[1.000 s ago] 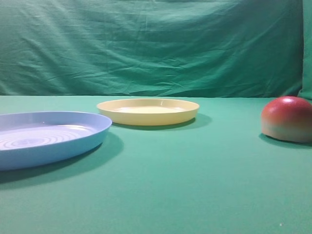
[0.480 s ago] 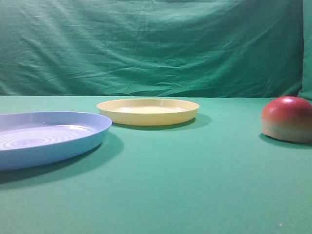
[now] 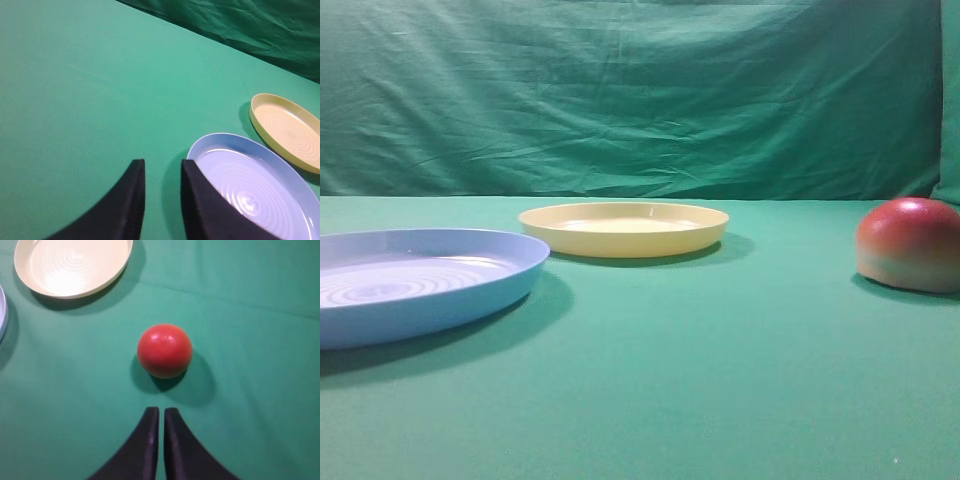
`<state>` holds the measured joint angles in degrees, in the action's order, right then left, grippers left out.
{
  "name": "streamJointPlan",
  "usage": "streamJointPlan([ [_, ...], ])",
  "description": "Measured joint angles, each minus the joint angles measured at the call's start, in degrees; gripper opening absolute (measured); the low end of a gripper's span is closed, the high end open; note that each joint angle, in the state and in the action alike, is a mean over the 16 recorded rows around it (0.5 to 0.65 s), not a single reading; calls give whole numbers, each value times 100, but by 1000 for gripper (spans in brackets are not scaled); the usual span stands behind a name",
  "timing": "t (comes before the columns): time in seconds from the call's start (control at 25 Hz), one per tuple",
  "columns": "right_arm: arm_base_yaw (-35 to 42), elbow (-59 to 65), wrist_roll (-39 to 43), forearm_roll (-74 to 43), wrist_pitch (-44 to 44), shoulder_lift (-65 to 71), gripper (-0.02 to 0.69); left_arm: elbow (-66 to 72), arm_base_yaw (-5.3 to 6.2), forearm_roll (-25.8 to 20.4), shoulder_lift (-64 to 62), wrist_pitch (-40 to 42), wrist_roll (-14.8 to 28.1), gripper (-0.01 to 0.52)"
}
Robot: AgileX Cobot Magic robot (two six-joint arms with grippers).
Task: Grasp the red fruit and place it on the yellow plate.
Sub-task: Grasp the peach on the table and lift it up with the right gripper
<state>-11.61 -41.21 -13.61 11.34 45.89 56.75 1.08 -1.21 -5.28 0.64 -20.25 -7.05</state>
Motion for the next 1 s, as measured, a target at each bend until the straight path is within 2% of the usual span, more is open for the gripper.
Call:
streamJointPlan([
  [0.12, 0, -148, -356, 91, 79, 348, 144, 0, 0, 0, 0, 0, 0, 157],
  [0.32, -4, -349, -897, 246, 205, 924, 346, 0, 0, 0, 0, 0, 0, 157],
  [0.48, -19, -425, -1126, 335, 150, 1380, 504, 0, 0, 0, 0, 0, 0, 157],
  [0.6, -65, -439, -1235, 397, -2, 1741, 593, 0, 0, 0, 0, 0, 0, 157],
  [0.76, -166, -443, -1329, 444, -371, 2273, 639, 0, 0, 0, 0, 0, 0, 157],
  [1.0, -319, -450, -1421, 437, -1117, 3078, 606, 0, 0, 0, 0, 0, 0, 157],
])
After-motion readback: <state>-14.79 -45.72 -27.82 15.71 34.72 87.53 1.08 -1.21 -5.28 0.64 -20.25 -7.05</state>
